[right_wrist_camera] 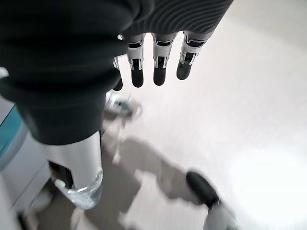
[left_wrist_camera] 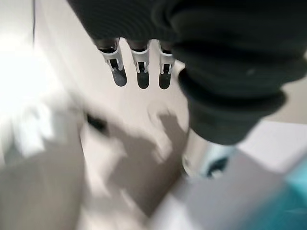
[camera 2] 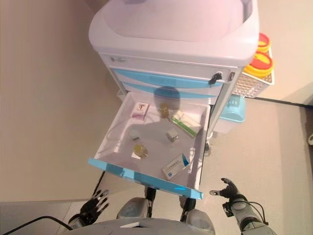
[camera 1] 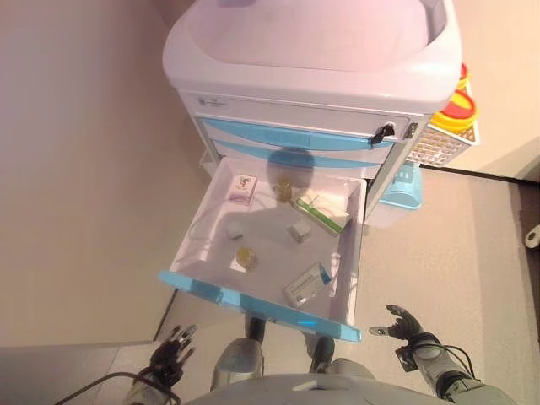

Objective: Open the drawer and pick up the medicine

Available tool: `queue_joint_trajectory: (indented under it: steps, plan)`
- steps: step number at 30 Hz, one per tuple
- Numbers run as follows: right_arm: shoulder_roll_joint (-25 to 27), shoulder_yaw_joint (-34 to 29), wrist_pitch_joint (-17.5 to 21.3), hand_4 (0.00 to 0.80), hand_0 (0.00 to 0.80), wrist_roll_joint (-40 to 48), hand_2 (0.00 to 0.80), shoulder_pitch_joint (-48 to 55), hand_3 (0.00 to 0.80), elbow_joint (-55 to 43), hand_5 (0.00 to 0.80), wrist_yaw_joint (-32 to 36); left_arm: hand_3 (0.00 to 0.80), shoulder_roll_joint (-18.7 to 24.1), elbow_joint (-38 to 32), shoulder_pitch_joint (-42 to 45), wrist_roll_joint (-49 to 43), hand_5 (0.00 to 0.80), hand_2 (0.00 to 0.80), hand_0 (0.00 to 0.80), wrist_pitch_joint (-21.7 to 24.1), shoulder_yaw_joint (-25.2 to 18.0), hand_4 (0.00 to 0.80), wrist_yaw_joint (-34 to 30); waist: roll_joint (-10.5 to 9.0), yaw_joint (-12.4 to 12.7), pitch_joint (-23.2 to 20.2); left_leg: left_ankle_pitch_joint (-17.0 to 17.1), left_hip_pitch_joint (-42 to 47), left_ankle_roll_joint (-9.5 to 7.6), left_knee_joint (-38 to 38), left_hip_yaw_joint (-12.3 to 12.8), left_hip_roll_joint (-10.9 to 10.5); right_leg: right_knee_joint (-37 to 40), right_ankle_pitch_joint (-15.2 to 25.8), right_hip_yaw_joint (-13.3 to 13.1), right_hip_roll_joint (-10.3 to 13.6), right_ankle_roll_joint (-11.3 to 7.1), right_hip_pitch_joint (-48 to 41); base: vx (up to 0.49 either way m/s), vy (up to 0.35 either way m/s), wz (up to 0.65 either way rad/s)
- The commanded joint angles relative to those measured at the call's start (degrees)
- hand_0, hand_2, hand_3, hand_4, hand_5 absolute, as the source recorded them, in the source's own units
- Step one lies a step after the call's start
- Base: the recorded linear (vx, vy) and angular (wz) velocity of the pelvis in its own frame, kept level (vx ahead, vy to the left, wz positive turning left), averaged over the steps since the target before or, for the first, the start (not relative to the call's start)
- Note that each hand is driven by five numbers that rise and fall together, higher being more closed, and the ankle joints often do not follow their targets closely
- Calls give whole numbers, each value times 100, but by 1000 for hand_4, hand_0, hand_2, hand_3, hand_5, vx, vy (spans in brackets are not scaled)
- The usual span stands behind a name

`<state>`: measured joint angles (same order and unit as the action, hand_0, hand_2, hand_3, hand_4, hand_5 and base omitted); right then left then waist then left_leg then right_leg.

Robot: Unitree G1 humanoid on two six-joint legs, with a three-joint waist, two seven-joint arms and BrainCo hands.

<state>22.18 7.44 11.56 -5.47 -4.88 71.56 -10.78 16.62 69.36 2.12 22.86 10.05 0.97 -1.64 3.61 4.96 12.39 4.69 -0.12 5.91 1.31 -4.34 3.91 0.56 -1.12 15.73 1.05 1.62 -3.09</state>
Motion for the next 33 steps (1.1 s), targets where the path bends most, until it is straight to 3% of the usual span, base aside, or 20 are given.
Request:
queue_joint_trajectory:
  steps: [1, 7, 10, 14, 15, 16, 19, 24, 29, 33]
  plan:
    - [17, -124, 33, 0, 0, 390, 0, -90, 0, -190, 0, -547, 0, 202, 156, -295, -1236, 0, 0, 0, 37, 395, 0, 823, -449, -114, -52, -706, 24, -572, 116, 123, -730, -396, -243, -346, 98, -290, 35, 47, 5, -28]
    - [632, -503, -17, 0, 0, -39, 0, -48, 0, -939, 0, -1521, 0, 373, 245, -487, -1958, 0, 0, 0, -506, 866, 0, 745, -592, -328, -123, -781, 263, -686, -62, 368, -695, -328, -89, -595, 97, -428, -2, 50, 20, -34]
    - [1057, -653, -451, 0, 0, -521, 0, 66, 0, -2908, 0, -1861, 0, 365, 109, -395, -2017, 0, 0, 0, -628, 965, 0, 646, -595, -503, -159, -783, 358, -720, -226, 513, -691, -289, 4, -714, 126, -517, 51, 14, 76, -21]
    - [1073, -661, -428, 0, 0, -553, 0, 90, 0, -3033, 0, -1887, 0, 360, 88, -379, -2032, 0, 0, 0, -638, 971, 0, 638, -592, -513, -163, -781, 367, -723, -242, 526, -690, -287, 12, -725, 128, -524, 58, -2, 39, -13]
    - [1316, -733, -302, 0, 0, -1400, 0, 174, 0, -4923, 0, -1786, 0, 317, -83, -228, -2236, 0, 0, 0, -635, 983, 0, 622, -556, -661, -182, -767, 423, -759, -387, 633, -706, -252, 58, -838, 167, -603, 123, -18, 191, -21]
    - [1683, -593, -82, 0, 0, -1759, 0, -1, 0, -6255, 0, -1219, 0, 307, -132, -207, -2345, 0, 0, 0, -680, 1025, 0, 540, -528, -705, -245, -737, 410, -781, -486, 694, -726, -215, 102, -924, 201, -668, 219, -21, 213, -4]
    - [2278, -176, 251, 0, 0, -1865, 0, -559, 0, -7070, 0, -602, 0, 300, -114, -281, -2362, 0, 0, 0, -775, 1122, 0, 462, -540, -639, -300, -742, 365, -792, -507, 729, -752, -205, 122, -950, 248, -716, 289, -13, 64, -56]
    - [2663, 798, 640, 0, 0, -1696, 0, -1700, 0, -7586, 0, 517, 0, 328, 40, -345, -2465, 0, 0, 0, -813, 1233, 0, 404, -610, -432, -350, -765, 283, -799, -451, 696, -790, -211, 122, -891, 310, -733, 319, -12, 4, -3]
    - [2454, 1758, 507, 0, 0, -1946, 0, -2406, 0, -7355, 0, 1085, 0, 331, 45, -320, -2436, 0, 0, 0, -866, 1324, 0, 341, -638, -180, -367, -730, 258, -780, -476, 518, -808, -193, 88, -729, 334, -721, 249, -7, -20, 10]
    - [2113, 2451, 521, 0, 0, -2543, 0, -2726, 0, -6609, 0, 1240, 0, 332, 66, -269, -2329, 0, 0, 0, -837, 1362, 0, 306, -675, 118, -358, -686, 205, -757, -487, 294, -821, -172, 35, -524, 332, -674, 173, -6, -59, 35]
